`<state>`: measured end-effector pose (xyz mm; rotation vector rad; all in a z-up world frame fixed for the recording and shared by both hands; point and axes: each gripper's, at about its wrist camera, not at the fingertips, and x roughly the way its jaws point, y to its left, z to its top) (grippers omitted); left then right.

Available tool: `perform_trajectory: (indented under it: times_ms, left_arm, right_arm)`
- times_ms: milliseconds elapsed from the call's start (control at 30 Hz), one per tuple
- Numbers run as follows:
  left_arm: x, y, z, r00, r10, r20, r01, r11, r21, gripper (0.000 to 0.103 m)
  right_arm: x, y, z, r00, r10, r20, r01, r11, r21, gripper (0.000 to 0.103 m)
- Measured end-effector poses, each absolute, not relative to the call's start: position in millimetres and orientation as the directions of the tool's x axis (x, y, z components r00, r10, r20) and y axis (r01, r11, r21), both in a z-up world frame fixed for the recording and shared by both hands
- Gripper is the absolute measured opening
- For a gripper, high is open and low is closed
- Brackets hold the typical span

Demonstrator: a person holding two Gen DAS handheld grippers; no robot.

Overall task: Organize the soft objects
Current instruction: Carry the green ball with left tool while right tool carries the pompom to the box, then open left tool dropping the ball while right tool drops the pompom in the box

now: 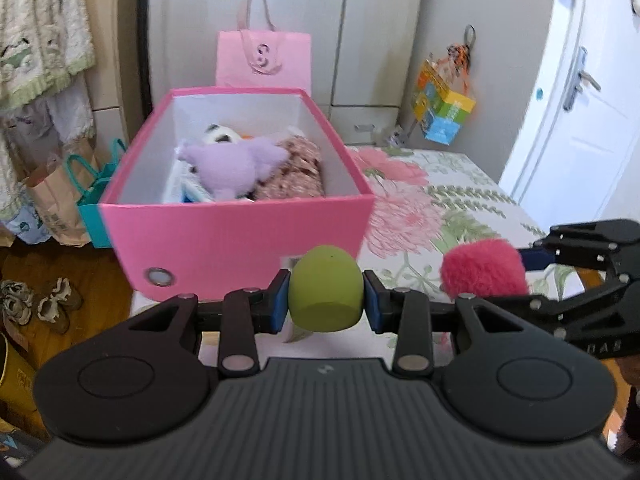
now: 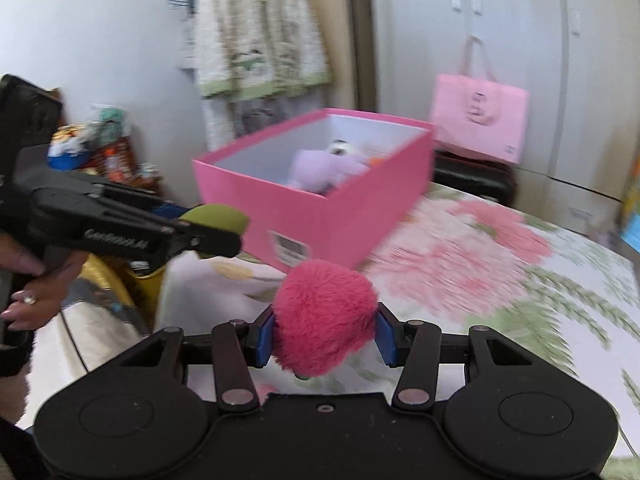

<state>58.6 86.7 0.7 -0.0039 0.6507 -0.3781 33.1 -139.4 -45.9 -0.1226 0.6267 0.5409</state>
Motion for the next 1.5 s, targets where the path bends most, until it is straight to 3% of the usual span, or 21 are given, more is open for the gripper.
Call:
perform_trajectory:
  times_ms: [633,700,933,1300,1433,1500]
  left_arm:
    - [121.4,118.4,52.4,0.816,-0.373,-0.441,0.345,0.927,-0.147,0.038]
    - [139.2,121.1,53.9,0.813,-0.373,-0.447,0.338,0.928,-0.16,0.038]
    - [208.9,119.8,50.5,0.812,-0.334,-0.479,0.278,0.942,-0.187,0.038]
    - [277.7,114.1,23.3,0.767,-0.292,-0.572,0.193,0.954,-0.228,0.038]
    - [288.5,111.6,18.1,0.761,-0.276,-0.587,0.173,0.959,-0.226,0.039]
    - [290.4,109.4,16.9,0.754,-0.285,-0.592,0.18,0.956,-0.23,0.039]
  right_arm:
    - [122.9,-94.6,11.2,0.68,0.569,-0.463,-0.614,0.787,0.065,0.055]
    - [137.9,-91.1,8.8,0.67,0.601,-0.436,-0.642,0.764,0.067,0.055]
    - [203.4,-84.3,-2.1,0.65,0.592,-0.477,-0.64,0.765,0.077,0.055]
    - [271.7,-70.5,-18.3,0.702,0.479,-0.526,-0.587,0.808,-0.047,0.056]
    - [281.8,-60.6,-30.7,0.711,0.438,-0.55,-0.59,0.797,-0.128,0.068]
    - [284.4,-59.5,-34.4,0.705,0.43,-0.565,-0.594,0.792,-0.139,0.069]
